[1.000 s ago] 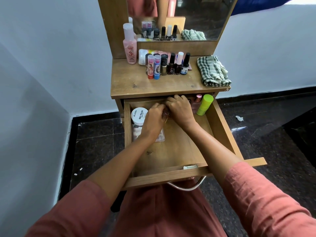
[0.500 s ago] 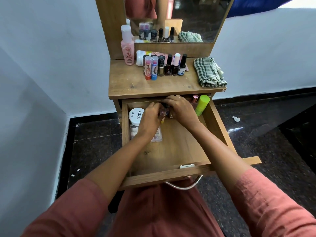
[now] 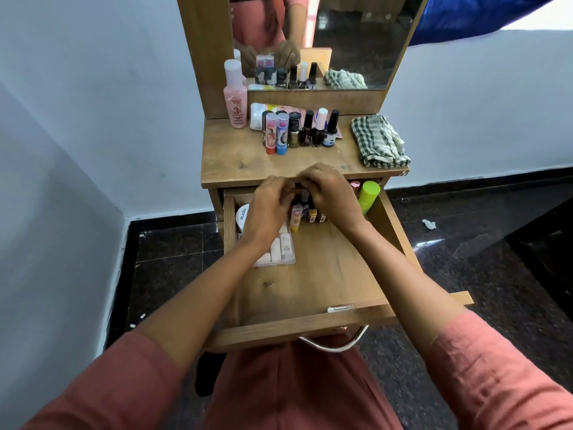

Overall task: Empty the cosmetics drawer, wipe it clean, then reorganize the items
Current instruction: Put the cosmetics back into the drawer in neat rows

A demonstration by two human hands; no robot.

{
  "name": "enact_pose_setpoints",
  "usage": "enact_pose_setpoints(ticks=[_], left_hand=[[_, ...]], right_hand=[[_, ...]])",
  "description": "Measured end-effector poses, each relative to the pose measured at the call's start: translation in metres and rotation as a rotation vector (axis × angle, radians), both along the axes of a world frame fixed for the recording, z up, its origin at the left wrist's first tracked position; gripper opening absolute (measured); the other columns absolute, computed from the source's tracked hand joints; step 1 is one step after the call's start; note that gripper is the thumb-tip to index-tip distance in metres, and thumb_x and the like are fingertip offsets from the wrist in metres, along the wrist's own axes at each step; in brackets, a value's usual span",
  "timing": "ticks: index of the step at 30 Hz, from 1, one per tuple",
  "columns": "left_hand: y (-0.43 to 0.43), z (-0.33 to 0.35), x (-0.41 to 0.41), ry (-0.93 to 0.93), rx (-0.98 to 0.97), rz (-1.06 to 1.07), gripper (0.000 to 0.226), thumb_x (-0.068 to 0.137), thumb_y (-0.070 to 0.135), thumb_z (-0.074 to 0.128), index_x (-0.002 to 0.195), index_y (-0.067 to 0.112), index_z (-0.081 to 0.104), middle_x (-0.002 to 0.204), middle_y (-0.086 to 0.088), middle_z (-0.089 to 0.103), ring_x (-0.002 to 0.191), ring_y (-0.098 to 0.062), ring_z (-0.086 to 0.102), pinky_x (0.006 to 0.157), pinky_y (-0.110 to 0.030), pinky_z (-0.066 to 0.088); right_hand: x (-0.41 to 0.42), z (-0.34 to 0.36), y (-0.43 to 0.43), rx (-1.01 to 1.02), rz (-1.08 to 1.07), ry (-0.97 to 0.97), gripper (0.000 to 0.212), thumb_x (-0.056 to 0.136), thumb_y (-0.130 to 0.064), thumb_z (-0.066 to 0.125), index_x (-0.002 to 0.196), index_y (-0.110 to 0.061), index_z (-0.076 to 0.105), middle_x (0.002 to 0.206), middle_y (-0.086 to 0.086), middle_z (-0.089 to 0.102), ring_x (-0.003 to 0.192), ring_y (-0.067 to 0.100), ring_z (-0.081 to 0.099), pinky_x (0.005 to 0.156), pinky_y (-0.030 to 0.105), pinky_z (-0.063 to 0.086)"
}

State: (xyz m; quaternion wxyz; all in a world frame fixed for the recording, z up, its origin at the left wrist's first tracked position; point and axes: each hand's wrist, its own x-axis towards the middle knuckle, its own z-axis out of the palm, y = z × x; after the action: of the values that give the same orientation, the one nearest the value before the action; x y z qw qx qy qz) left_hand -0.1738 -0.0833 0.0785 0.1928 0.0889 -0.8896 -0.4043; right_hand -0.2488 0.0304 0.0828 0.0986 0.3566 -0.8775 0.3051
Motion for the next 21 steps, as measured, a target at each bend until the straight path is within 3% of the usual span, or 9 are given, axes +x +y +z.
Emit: enact_pose_setpoints(ticks=[5,9,12,14,16,19,21], left_hand=[[-0.023,0.039,-0.024,0.18,-0.08,0.09,0.028,0.087,-0.001,0.054,0.114,0.004,0.056,0.115,-0.012,0.056,0.103,-0.017,0.055,0.085,-0.015,0.041],[-0.036,0.061,-0.051,0.133,-0.207,0.126,0.047,0.085,-0.005,0.053,0.131,0.004,0.046,0.132,-0.014,0.047,0.122,-0.022,0.046,0.1,-0.024,0.039],[-0.042,0.068,-0.063,0.108,-0.252,0.084,0.041,0.086,-0.003,0.05,0.127,0.004,0.051,0.125,-0.015,0.052,0.115,-0.024,0.05,0.092,-0.023,0.04],[-0.044,0.07,-0.066,0.093,-0.266,0.073,0.035,0.087,-0.001,0.051,0.12,0.006,0.057,0.118,-0.014,0.056,0.108,-0.022,0.053,0.081,-0.017,0.037],[-0.045,0.07,-0.068,0.091,-0.263,0.081,0.028,0.087,0.002,0.052,0.114,0.006,0.06,0.114,-0.013,0.059,0.104,-0.021,0.055,0.074,-0.012,0.033],[-0.044,0.07,-0.064,0.078,-0.267,0.086,0.025,0.088,0.006,0.055,0.111,0.005,0.062,0.112,-0.013,0.061,0.101,-0.02,0.056,0.072,-0.011,0.031],[-0.042,0.071,-0.059,0.09,-0.263,0.064,0.024,0.087,0.008,0.057,0.11,0.006,0.063,0.109,-0.013,0.062,0.095,-0.018,0.055,0.071,-0.012,0.032]], right_hand=[[-0.018,0.036,-0.03,-0.211,-0.022,0.017,0.024,0.083,0.002,0.055,0.106,0.002,0.062,0.1,0.018,0.062,0.092,0.026,0.061,0.08,0.035,0.052],[-0.038,0.052,-0.054,-0.156,-0.056,-0.048,0.045,0.08,0.008,0.054,0.124,0.0,0.051,0.116,0.015,0.054,0.111,0.025,0.054,0.095,0.035,0.047],[-0.046,0.053,-0.062,-0.112,-0.057,-0.08,0.047,0.081,0.006,0.056,0.127,0.0,0.049,0.117,0.016,0.053,0.111,0.026,0.053,0.097,0.036,0.045],[-0.047,0.053,-0.062,-0.138,-0.056,-0.099,0.042,0.079,0.007,0.056,0.121,0.001,0.053,0.114,0.018,0.055,0.107,0.027,0.054,0.094,0.033,0.046],[-0.045,0.053,-0.06,-0.187,-0.065,-0.107,0.034,0.078,0.008,0.055,0.111,0.001,0.057,0.104,0.016,0.059,0.095,0.022,0.055,0.082,0.02,0.044],[-0.04,0.056,-0.054,-0.22,-0.047,-0.094,0.025,0.076,0.011,0.054,0.099,0.004,0.06,0.088,0.006,0.054,0.081,0.013,0.048,0.067,0.004,0.038],[-0.034,0.06,-0.048,-0.22,-0.026,-0.09,0.024,0.076,0.013,0.055,0.097,0.006,0.061,0.089,0.012,0.059,0.078,0.013,0.049,0.064,0.001,0.037]])
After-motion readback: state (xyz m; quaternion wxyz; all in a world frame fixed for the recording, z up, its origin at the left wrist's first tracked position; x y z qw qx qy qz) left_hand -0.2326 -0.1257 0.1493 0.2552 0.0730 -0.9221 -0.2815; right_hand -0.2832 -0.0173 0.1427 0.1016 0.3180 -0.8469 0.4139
